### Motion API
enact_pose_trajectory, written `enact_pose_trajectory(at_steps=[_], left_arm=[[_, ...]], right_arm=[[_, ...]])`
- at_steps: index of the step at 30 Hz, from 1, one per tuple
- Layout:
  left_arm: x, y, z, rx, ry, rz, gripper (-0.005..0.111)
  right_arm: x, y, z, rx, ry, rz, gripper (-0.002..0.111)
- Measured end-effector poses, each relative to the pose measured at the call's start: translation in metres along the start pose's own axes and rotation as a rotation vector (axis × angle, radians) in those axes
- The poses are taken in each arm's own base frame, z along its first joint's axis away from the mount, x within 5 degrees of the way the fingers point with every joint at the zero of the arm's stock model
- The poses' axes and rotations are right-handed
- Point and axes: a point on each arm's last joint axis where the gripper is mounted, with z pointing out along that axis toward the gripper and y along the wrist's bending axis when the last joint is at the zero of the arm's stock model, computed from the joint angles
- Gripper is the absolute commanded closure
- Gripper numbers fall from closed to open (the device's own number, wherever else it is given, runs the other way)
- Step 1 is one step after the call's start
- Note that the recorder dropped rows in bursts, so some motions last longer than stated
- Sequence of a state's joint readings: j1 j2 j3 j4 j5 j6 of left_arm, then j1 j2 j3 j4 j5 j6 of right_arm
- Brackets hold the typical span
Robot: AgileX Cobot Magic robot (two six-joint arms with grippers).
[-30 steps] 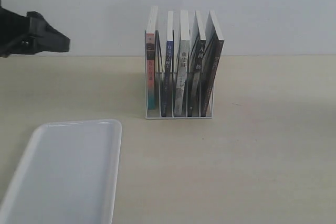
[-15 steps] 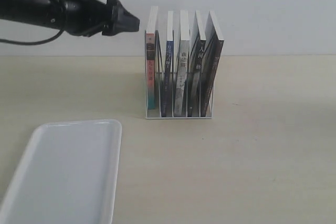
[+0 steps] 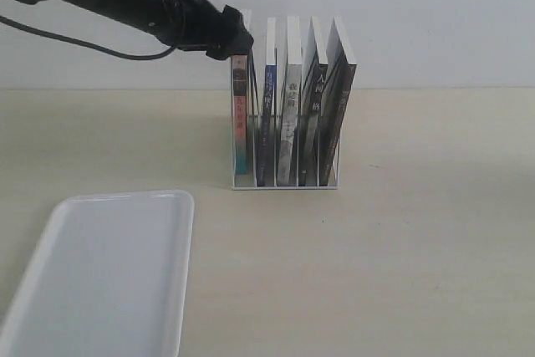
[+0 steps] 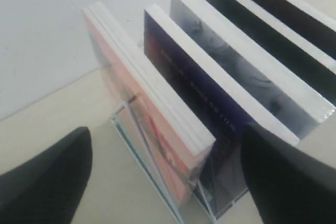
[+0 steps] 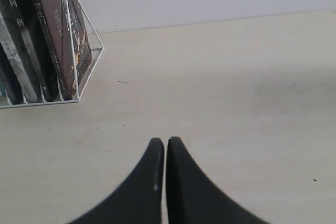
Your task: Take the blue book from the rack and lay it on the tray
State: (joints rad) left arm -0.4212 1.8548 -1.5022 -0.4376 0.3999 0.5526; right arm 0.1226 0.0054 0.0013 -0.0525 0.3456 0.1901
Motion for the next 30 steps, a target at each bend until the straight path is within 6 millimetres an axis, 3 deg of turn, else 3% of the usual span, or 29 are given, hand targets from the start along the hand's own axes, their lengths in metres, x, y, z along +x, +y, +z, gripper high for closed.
enact_pose_trajectory(at_steps=[6, 8, 14, 26, 30], left_arm=[[0.04, 0.004, 0.025, -0.15, -0.09, 0.063, 0.034], [0.043, 0.005, 0.026, -0.169, -0.104, 0.068, 0.034], [0.041, 0.005, 0.025, -0.168, -0.113, 0.036, 0.034], [0.012, 0.003, 0.019, -0.113, -0.126, -0.028, 0.039], [0.012, 0.003, 0.028, -0.094, -0.098, -0.034, 0.04]], right_arm=[[0.0, 0.0, 0.0, 0.0, 0.0, 0.0, 0.107], [0.0, 0.0, 0.0, 0.0, 0.0, 0.0, 0.107], [0.0, 0.0, 0.0, 0.0, 0.0, 0.0, 0.107], [0.0, 0.0, 0.0, 0.0, 0.0, 0.0, 0.107], [0.0, 0.0, 0.0, 0.0, 0.0, 0.0, 0.107]])
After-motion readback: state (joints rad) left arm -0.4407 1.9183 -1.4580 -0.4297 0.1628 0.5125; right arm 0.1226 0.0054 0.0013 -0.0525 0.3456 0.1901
